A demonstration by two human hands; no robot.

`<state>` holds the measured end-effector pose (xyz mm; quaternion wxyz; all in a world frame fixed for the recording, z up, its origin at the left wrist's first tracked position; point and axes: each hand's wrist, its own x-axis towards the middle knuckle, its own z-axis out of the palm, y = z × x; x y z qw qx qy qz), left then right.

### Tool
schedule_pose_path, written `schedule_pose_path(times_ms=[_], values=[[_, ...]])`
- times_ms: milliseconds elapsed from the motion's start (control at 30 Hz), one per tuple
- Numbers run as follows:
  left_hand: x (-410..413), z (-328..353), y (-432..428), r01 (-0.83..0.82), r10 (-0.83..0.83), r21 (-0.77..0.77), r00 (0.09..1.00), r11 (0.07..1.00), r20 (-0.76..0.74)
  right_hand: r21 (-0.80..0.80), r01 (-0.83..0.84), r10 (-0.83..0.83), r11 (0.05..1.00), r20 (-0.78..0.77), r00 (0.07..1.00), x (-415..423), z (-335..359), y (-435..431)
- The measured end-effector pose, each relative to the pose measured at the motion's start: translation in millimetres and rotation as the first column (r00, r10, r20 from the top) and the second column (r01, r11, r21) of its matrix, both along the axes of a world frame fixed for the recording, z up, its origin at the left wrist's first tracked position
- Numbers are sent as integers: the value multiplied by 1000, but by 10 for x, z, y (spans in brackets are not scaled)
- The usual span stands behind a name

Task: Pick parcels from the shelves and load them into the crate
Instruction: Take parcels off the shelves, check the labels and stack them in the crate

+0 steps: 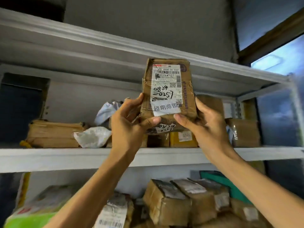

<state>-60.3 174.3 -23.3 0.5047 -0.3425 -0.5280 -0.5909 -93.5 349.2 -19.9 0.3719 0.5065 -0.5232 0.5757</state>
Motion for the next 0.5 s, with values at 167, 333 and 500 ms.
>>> schedule_pose_path(times_ms=[167, 333, 500], values=[[-311, -189, 827, 354, -344, -81, 932, 932, 115, -77, 198, -193, 977, 65, 979, 26, -289, 818], [-553, -518, 1693, 511, -479, -114, 849, 852, 224, -61, 382, -369, 922, 161, 915, 151, -621, 1603], [-617, -853, 2667, 697, -642, -155, 709, 700, 291, -83, 597, -560, 798, 262, 786, 551, -1041, 2396]])
